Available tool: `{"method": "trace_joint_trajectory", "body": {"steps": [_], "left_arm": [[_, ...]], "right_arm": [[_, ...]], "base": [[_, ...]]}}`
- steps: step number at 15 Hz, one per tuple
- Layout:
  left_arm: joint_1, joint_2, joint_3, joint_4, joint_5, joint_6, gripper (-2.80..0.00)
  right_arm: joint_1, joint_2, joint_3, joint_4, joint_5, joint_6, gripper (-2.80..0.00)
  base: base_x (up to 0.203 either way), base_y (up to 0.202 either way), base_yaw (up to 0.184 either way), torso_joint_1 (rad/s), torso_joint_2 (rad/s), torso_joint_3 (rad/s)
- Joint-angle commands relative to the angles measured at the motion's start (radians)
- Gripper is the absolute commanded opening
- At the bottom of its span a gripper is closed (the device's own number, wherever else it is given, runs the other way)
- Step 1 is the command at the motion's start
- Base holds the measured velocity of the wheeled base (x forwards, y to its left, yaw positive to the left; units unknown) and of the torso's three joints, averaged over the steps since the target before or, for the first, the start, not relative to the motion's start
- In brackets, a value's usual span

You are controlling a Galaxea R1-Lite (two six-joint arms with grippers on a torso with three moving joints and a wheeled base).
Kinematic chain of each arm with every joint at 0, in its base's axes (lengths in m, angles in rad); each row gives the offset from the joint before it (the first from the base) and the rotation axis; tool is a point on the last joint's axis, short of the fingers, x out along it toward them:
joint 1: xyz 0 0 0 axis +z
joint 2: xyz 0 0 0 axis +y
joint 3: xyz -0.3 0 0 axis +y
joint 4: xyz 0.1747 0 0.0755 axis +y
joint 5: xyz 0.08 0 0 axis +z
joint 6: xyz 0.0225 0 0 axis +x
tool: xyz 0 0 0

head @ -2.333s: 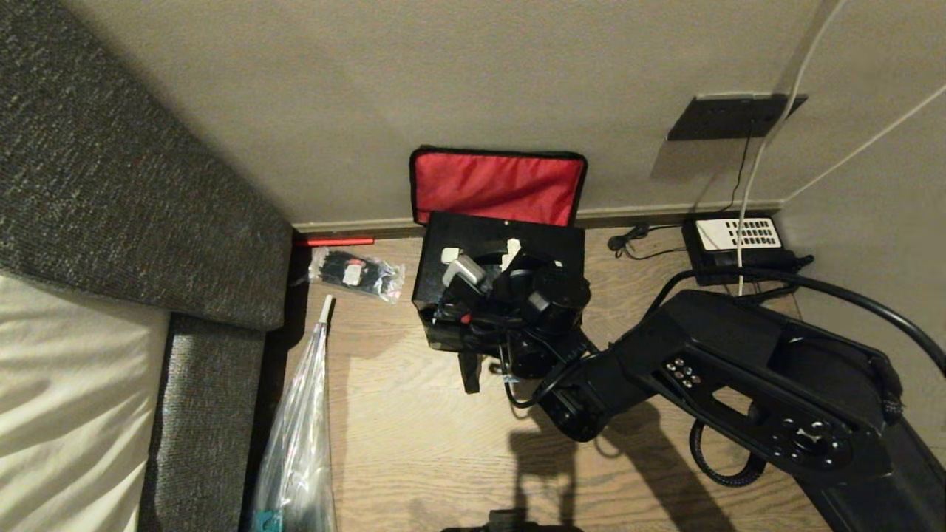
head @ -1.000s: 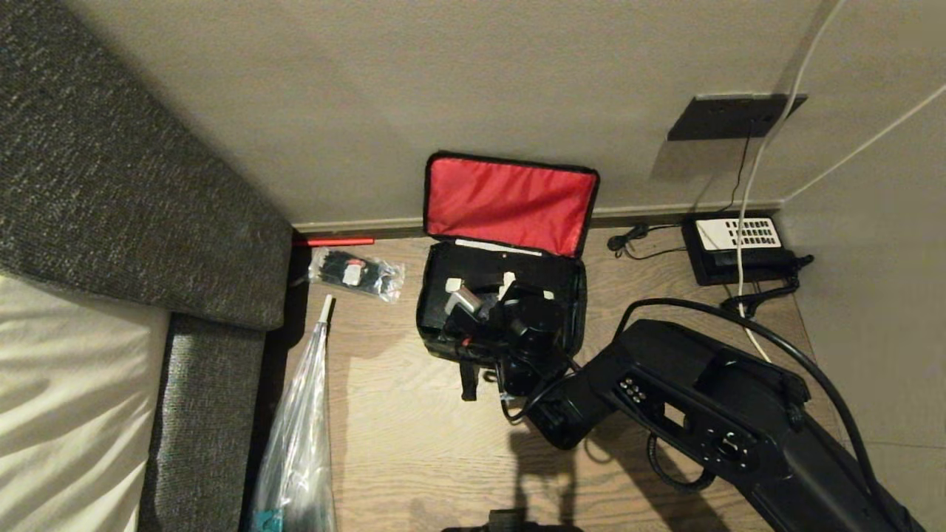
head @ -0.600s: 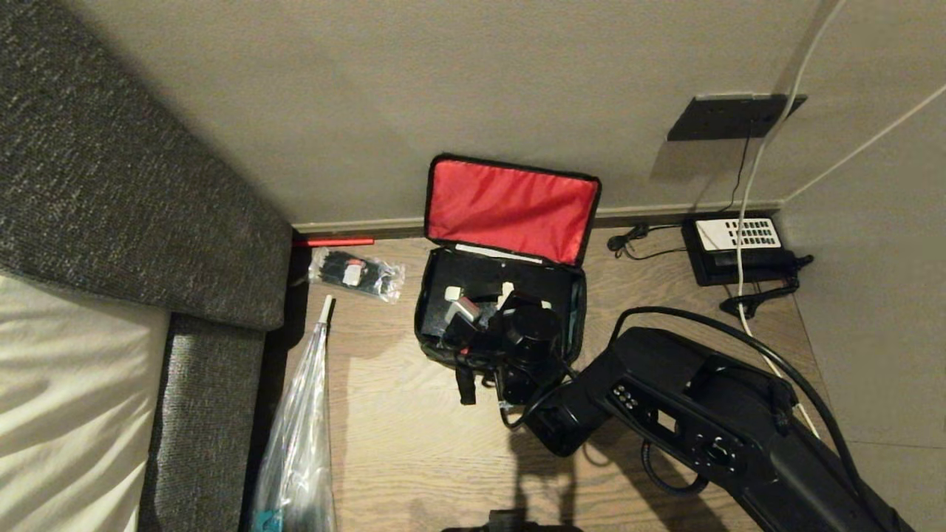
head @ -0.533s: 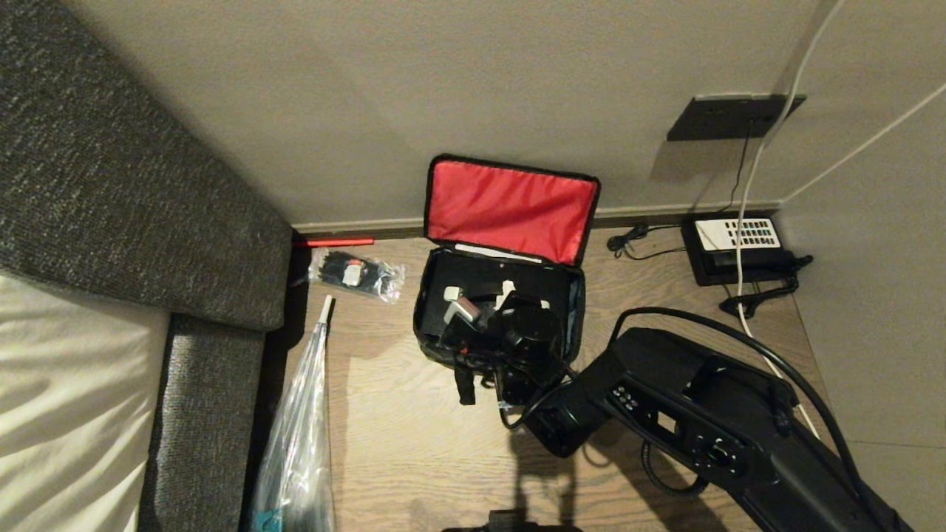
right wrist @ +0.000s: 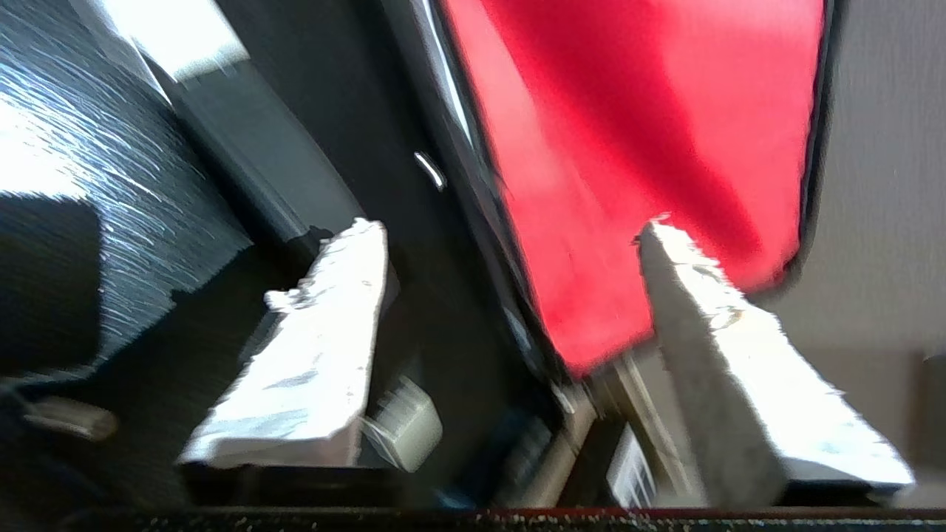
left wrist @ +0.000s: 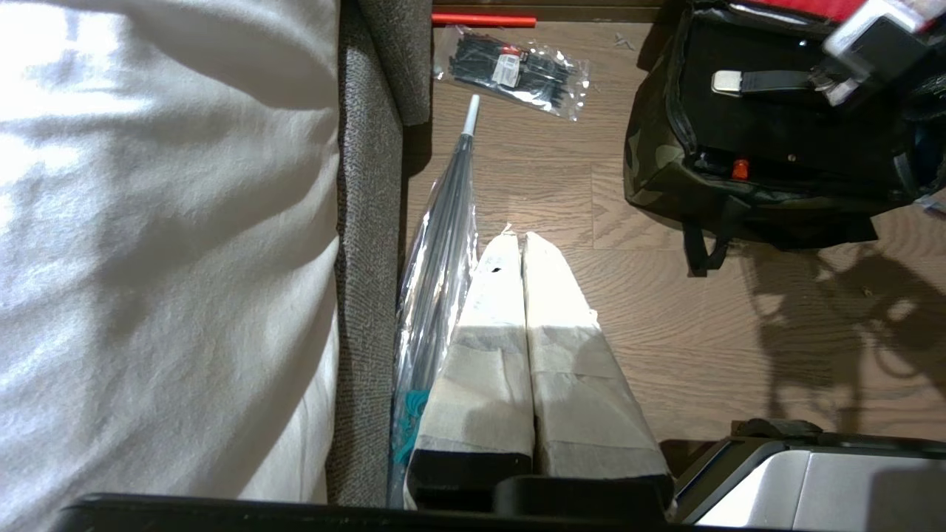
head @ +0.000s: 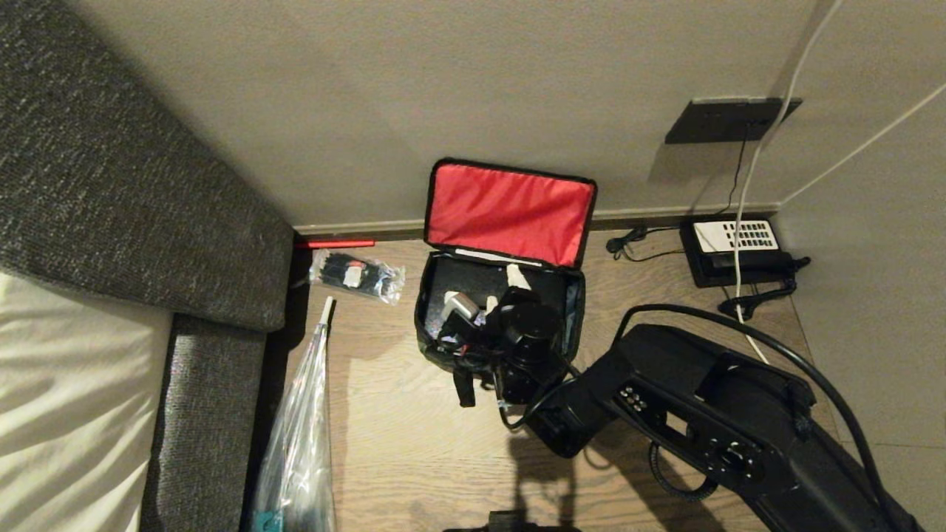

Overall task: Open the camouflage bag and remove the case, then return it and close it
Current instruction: Place the black box back, then close the top of the storage box

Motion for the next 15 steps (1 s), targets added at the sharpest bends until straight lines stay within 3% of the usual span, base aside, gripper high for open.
{"method": "trace_joint_trajectory", "body": {"steps": [1, 2, 3, 7, 11, 13, 15], "left_arm": [[0.001, -0.002, 0.002, 0.0, 0.0, -0.001, -2.8], [0.001, -0.001, 0.002, 0.0, 0.0, -0.001, -2.8], [0.001, 0.0, 0.002, 0.0, 0.0, -0.001, -2.8], [0.001, 0.0, 0.002, 0.0, 0.0, -0.001, -2.8], [0.001, 0.0, 0.002, 0.0, 0.0, -0.001, -2.8], [0.001, 0.0, 0.002, 0.001, 0.0, -0.001, -2.8], [0.001, 0.0, 0.002, 0.0, 0.0, -0.001, -2.8]], "right_arm": [[0.005, -0.082, 0.078, -0.005, -0.003, -0.007, 0.0], [0.006, -0.123, 0.118, -0.004, -0.003, -0.008, 0.0], [0.007, -0.164, 0.153, -0.004, -0.002, -0.009, -2.8], [0.015, -0.394, 0.377, 0.029, -0.006, -0.01, -2.8], [0.016, -0.676, 0.58, 0.084, -0.083, 0.008, -2.8], [0.006, -0.83, 0.668, 0.194, -0.109, 0.115, -2.8], [-0.024, -0.965, 0.739, 0.399, -0.133, 0.387, -2.8]], "base": [[0.0, 0.0, 0.0, 0.0, 0.0, 0.0], [0.0, 0.0, 0.0, 0.0, 0.0, 0.0], [0.0, 0.0, 0.0, 0.0, 0.0, 0.0], [0.0, 0.0, 0.0, 0.0, 0.0, 0.0], [0.0, 0.0, 0.0, 0.0, 0.0, 0.0], [0.0, 0.0, 0.0, 0.0, 0.0, 0.0], [0.0, 0.0, 0.0, 0.0, 0.0, 0.0]]}}
